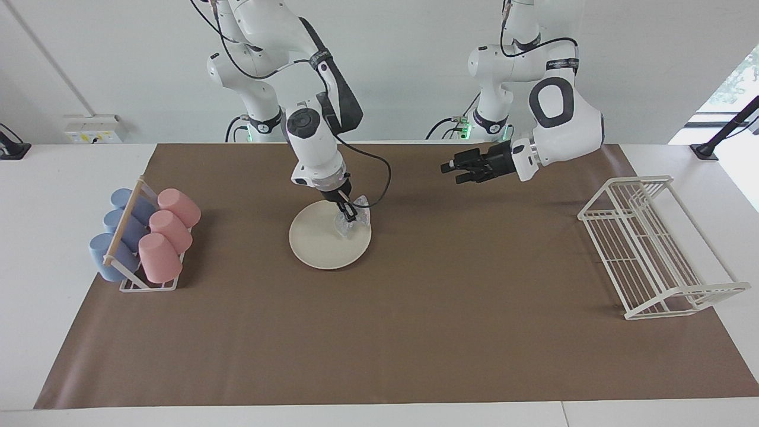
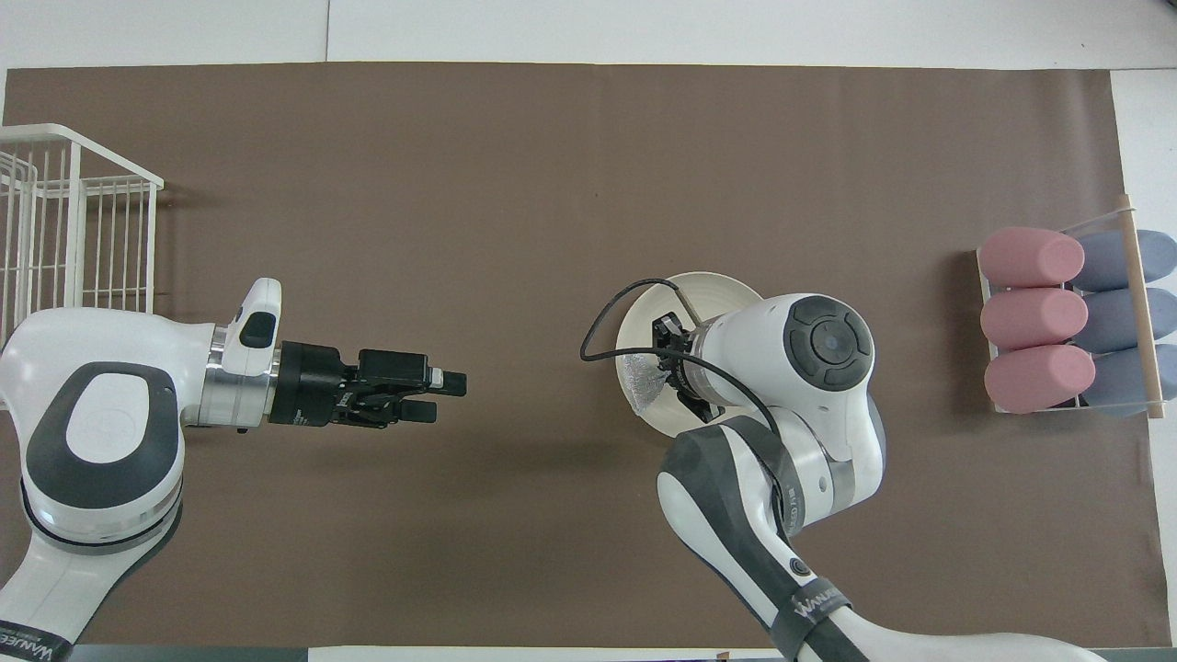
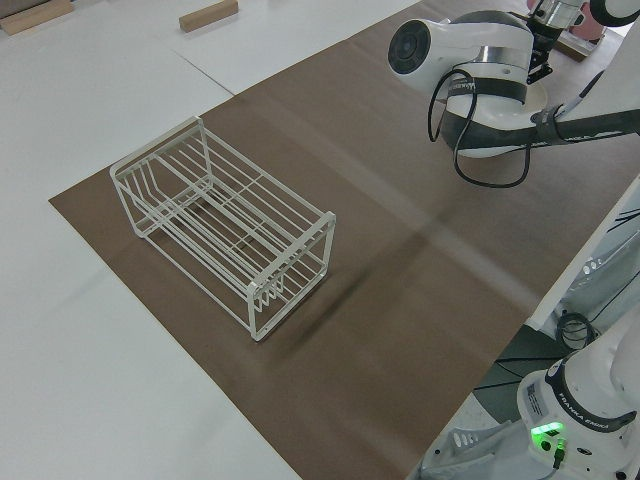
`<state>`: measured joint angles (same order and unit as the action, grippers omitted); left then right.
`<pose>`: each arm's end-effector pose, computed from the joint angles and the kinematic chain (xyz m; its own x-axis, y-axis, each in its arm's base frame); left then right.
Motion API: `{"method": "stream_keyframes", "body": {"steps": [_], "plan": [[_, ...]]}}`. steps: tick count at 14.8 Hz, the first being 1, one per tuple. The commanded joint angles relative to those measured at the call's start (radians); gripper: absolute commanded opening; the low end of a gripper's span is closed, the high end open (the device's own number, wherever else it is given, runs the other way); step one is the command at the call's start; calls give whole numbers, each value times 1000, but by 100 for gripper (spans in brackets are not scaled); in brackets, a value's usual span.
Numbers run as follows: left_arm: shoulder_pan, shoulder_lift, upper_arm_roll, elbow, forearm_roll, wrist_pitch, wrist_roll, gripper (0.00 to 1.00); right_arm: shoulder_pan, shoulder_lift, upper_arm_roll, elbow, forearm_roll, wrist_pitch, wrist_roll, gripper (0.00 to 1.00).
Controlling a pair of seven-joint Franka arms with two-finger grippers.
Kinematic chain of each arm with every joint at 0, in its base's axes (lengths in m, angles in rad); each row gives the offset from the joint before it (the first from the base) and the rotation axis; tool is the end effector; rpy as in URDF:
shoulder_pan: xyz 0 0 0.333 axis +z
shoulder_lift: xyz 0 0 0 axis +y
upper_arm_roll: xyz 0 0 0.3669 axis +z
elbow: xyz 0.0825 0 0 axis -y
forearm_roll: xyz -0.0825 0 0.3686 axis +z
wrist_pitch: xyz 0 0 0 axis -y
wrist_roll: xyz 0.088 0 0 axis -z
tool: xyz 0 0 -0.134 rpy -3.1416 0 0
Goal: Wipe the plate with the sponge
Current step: 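Lower the sponge onto the plate with the right gripper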
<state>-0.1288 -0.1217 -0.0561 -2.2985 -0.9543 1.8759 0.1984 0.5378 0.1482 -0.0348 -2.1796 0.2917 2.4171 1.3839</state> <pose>0.4330 -0.1657 0.4455 0.9644 -0.0497 -0.2598 0.1632 -0.6613 0.7322 0.4878 0.2764 0.3656 0.4623 -0.8665 -0.1881 -0.8867 -0.4505 -0.1041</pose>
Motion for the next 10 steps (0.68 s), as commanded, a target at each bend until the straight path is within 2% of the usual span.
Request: {"method": "stream_keyframes", "body": {"steps": [1,3,7,10], "plan": [[11,-1,-4,20,167,12,-1,100,-10,5,3,-8,-13,27,-32,0],[47,-1,-4,36,251,0,0,100,-15,17,3,-11,-13,25,-62,0],[67,-7,-2,57,259,-1,-16,100,-16,45,3,-12,-13,27,-71,0],[66,-9,-4,79,311,0,-48,100,-48,51,3,-29,-13,23,-147,0]]}}
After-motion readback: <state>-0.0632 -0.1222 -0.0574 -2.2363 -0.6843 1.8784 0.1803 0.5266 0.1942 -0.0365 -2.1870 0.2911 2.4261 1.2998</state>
